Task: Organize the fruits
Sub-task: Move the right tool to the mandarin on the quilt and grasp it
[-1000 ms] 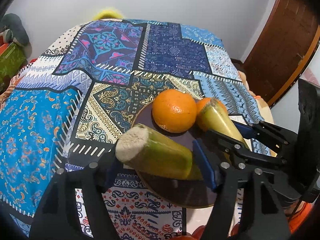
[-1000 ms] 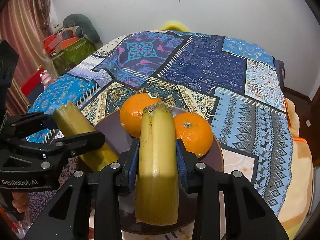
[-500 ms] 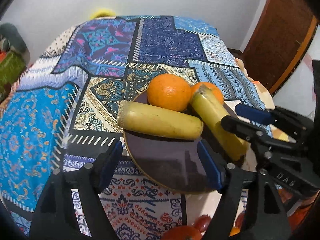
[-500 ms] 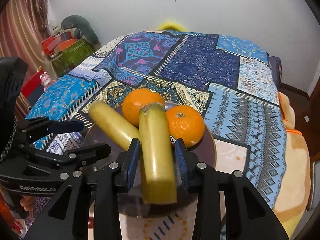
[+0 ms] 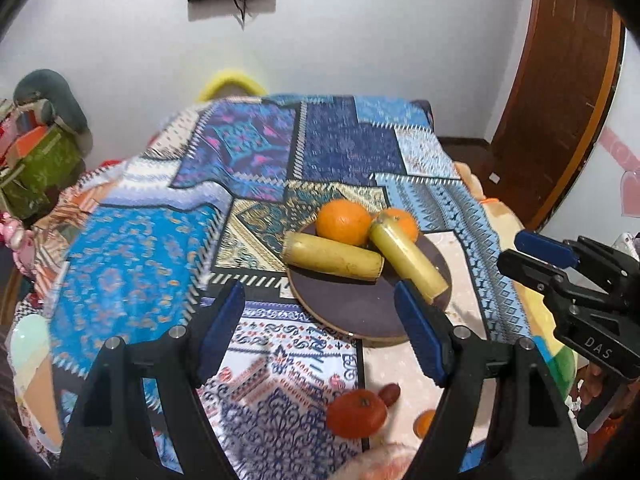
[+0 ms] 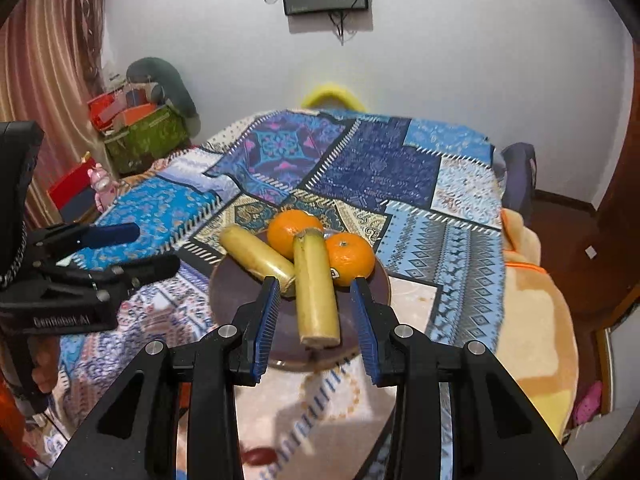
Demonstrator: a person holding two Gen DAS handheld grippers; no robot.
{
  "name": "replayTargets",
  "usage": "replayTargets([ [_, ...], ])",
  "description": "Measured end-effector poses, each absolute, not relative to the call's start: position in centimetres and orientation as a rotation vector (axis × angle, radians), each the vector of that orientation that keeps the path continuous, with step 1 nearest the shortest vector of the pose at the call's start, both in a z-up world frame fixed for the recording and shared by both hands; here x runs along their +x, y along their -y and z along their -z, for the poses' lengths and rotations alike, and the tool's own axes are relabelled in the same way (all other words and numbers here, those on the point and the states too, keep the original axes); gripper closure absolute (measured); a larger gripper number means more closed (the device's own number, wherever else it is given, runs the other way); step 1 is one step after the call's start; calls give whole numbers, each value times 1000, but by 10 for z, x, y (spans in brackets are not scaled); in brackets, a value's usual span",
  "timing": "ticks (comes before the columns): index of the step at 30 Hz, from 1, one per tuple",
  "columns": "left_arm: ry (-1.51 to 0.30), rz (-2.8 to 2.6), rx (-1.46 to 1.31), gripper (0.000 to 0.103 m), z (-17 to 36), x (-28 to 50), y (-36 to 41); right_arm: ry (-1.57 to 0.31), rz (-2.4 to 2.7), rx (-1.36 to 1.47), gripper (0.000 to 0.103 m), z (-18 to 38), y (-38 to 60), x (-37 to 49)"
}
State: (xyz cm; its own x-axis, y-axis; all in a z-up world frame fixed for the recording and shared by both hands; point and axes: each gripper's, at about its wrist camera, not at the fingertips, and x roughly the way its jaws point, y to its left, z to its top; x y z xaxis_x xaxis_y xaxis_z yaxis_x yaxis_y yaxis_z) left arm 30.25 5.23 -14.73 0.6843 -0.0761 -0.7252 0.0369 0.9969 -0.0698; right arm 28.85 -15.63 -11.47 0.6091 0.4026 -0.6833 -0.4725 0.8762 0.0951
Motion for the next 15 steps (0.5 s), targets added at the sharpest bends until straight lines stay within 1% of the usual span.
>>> replayTargets([
  [4,-776,52,-47,25,129,276,-54,-740,-503,-92,69,102,161,266],
  [9,-752,43,-48,24,119,245,-58,-712,-479,-103,61,94,170,237],
  [12,-763,42,-44,24,123,233,-58,-713,-451,-110,59,94,181,226],
  [14,-779,44,-44,24,128,227,-58,-723,-428,-108,53,96,191,219],
  [15,-787,46,-46,24,131,224,-58,-730,-414,-108,52,99,197,217],
])
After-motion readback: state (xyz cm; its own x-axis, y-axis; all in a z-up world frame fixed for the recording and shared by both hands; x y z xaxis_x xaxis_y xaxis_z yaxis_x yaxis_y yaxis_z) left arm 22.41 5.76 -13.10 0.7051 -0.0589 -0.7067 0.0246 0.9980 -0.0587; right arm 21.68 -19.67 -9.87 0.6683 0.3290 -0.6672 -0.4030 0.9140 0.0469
